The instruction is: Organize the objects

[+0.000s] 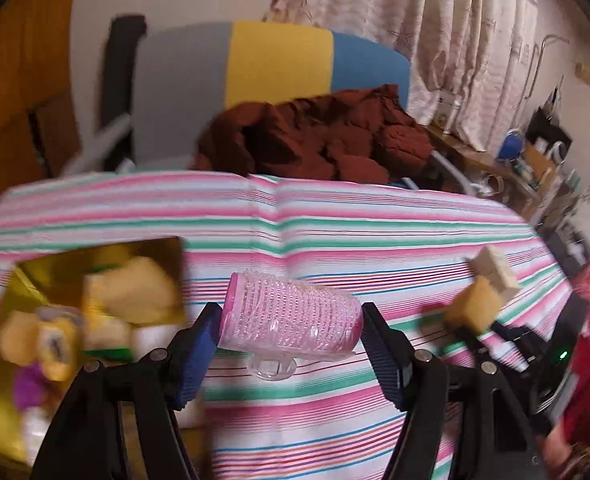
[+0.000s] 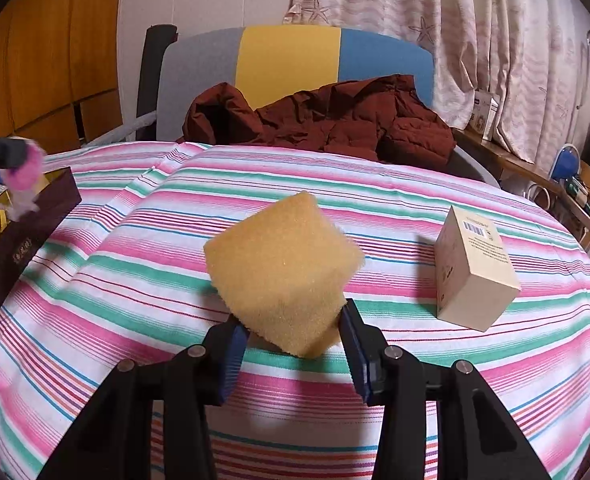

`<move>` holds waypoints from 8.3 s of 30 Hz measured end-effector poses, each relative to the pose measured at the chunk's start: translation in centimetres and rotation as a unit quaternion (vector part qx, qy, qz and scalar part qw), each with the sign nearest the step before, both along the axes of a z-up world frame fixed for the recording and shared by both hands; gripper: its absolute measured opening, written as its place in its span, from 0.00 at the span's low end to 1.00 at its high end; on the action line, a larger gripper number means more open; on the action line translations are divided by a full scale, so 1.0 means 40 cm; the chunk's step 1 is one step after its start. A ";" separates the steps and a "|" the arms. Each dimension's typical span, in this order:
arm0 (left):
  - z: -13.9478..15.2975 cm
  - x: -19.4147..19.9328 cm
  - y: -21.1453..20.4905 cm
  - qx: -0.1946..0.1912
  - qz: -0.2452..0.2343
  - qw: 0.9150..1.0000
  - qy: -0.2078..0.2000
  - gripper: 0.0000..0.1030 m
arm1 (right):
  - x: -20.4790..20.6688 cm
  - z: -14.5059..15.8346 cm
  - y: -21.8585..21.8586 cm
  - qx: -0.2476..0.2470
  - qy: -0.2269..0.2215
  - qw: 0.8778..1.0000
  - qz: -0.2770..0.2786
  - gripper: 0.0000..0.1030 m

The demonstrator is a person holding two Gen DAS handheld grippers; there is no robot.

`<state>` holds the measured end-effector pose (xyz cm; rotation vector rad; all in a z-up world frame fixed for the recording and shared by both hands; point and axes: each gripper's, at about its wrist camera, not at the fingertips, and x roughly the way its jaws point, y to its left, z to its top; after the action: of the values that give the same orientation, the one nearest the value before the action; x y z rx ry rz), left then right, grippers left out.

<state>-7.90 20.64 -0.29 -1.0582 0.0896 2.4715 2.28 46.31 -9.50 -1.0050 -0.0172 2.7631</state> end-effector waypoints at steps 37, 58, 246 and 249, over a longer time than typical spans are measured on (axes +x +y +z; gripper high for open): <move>-0.155 -0.053 -0.636 0.002 0.219 0.974 -0.064 0.69 | 0.056 0.003 -0.158 0.054 -0.015 0.998 0.014 0.42; -0.112 0.072 -0.695 0.059 0.252 0.966 -0.019 0.76 | 0.058 0.187 -0.443 0.014 0.071 0.986 0.152 0.42; -0.017 0.239 -0.607 -0.037 0.276 0.959 -0.055 0.76 | -0.057 0.214 -0.795 -0.068 -0.040 0.986 0.146 1.00; -0.025 0.232 -0.602 -0.032 0.275 0.959 -0.064 0.76 | -0.045 0.214 -0.794 -0.055 -0.041 0.988 0.135 1.00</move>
<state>1.38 -3.44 -1.28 -1.4242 -0.1933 2.8867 0.48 14.57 -0.96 -1.2263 -0.0148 2.9915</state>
